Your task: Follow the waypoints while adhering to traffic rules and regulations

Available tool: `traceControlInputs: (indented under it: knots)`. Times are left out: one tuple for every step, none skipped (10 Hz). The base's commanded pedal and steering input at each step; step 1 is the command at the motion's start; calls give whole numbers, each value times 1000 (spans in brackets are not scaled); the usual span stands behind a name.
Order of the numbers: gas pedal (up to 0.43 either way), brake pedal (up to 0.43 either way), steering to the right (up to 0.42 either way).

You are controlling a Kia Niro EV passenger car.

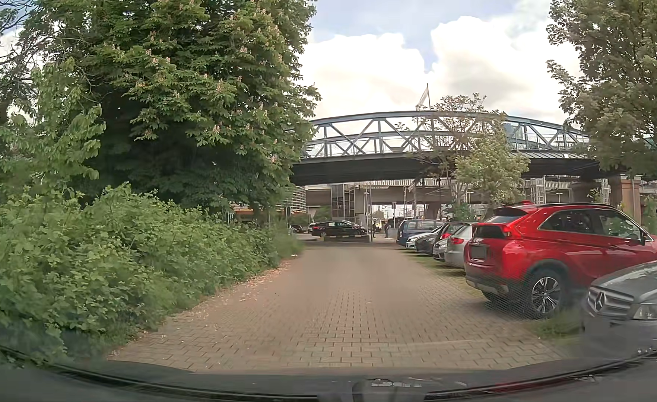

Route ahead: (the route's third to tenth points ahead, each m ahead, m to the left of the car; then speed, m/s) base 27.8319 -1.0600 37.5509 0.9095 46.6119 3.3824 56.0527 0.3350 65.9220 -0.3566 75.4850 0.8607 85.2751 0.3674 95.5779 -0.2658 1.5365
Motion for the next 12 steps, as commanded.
traceControlInputs:
  knots:
    - [47,0,-76]
    - [59,0,-76]
    - [67,0,-74]
    - [67,0,-70]
    - [67,0,-62]
    - [67,0,-56]
    - [67,0,-50]
    - [67,0,-43]
    - [67,0,-33]
    - [67,0,-25]
    - [67,0,-17]
    - [67,0,-14]
